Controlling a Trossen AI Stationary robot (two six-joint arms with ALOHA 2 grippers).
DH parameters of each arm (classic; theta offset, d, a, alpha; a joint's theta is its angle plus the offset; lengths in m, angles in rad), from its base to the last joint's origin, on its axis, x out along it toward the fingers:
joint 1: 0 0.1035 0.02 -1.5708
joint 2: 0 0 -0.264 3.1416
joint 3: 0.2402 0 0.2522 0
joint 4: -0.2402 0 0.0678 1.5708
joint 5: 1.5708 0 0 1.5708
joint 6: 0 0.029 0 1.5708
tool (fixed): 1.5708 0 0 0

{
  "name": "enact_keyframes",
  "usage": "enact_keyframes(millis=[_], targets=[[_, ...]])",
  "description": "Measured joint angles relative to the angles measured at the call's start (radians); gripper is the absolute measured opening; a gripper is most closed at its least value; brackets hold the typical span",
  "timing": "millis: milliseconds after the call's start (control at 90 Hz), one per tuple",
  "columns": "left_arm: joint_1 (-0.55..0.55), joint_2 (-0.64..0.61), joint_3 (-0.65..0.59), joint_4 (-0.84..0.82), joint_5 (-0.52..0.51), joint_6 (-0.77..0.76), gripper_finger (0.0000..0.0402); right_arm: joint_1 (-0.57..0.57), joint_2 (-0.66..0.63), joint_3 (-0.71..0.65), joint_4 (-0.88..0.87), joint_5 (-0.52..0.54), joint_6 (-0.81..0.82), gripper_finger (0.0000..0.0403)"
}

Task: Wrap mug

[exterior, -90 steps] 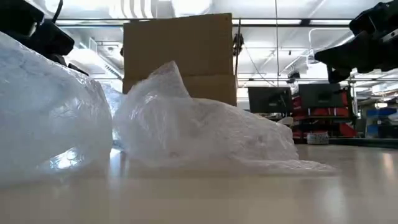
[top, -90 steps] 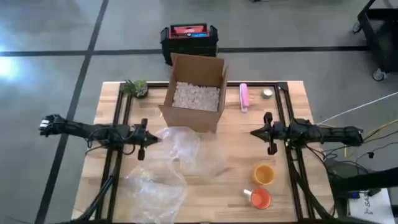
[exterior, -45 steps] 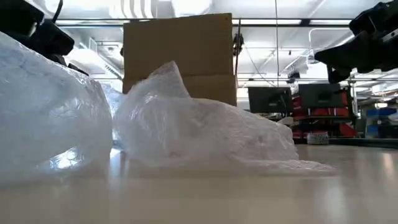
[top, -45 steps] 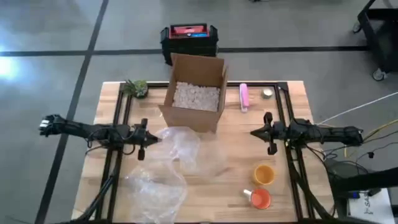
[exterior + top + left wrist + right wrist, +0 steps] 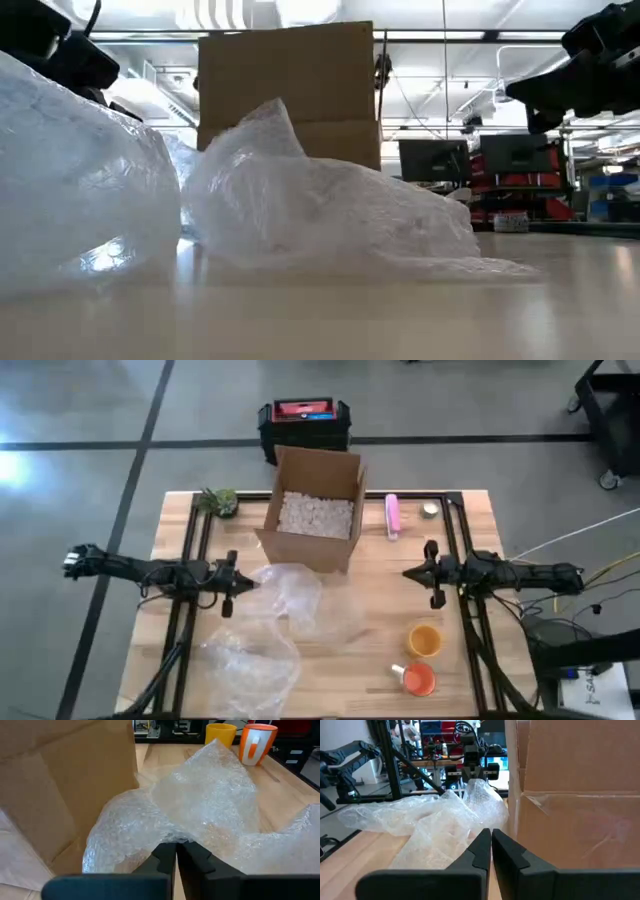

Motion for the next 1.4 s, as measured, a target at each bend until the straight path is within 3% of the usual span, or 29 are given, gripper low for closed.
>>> enact_keyframes(millis=[289,389,522,644,889,1000,1144,1400], targets=[[0.001,0.0,0.0,0.001,-0.04,0.036,0.0,0.0,0.0,0.0,0.006,-0.002,0.0,0.0],[0.0,0.0,0.0,0.048,-0.031,-0.16,0.0,0.0,0.0,0.0,0.018,-0.002,0.005,0.0],[0.001,0.0,0.0,0.093,-0.071,-0.358,0.0,0.0,0.0,0.0,0.023,-0.002,0.257,0.0],[0.001,0.0,0.0,0.155,-0.075,-0.401,0.0002,0.0,0.0,0.0,0.026,-0.001,0.46,0.0],[0.002,-0.01,0.031,0.213,-0.077,-0.313,0.0,0.0,0.0,0.0,0.029,-0.001,0.49,0.0],[0.002,-0.005,0.126,0.085,-0.095,-0.218,0.0,0.0,0.0,0.0,0.029,-0.001,0.499,0.0],[0.002,0.026,0.343,-0.229,-0.124,-0.158,0.0,0.0,0.0,0.0,0.029,-0.002,0.498,0.0],[0.002,0.188,0.719,-0.744,-0.124,-0.215,0.0,0.0,0.0,0.0,0.029,-0.005,0.481,0.0]])
